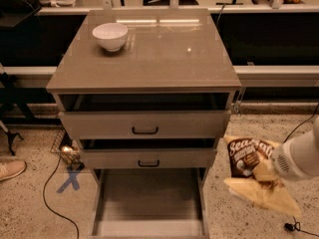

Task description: Place brown chip bag into bottom drawer

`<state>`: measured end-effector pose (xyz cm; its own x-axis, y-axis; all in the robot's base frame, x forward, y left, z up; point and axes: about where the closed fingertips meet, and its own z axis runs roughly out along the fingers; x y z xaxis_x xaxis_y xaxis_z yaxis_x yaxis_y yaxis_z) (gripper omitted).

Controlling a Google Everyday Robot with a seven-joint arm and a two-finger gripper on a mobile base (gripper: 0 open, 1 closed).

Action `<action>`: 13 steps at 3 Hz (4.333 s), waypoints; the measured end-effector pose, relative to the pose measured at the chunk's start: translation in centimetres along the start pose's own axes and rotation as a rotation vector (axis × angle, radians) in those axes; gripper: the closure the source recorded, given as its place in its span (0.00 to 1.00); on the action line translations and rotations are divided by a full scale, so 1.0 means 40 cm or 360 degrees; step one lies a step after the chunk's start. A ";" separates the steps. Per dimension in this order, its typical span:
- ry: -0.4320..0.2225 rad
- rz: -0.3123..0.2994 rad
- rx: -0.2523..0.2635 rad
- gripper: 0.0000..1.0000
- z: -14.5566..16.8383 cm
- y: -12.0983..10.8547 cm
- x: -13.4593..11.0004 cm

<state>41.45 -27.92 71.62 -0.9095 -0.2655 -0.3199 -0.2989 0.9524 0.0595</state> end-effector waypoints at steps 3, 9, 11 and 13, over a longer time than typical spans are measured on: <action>0.0244 0.0064 -0.0193 1.00 0.204 0.100 0.177; 0.0460 -0.0580 -0.0858 1.00 0.772 0.714 0.251; 0.0232 -0.0599 -0.1154 1.00 1.043 0.850 0.107; 0.0234 -0.0533 -0.1370 0.50 1.245 0.992 0.072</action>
Offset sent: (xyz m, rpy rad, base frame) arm -0.0374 0.0203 -0.0702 0.0505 0.1378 -0.0213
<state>41.34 16.57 25.96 -0.7471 -0.5783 -0.3279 -0.6098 0.3998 0.6843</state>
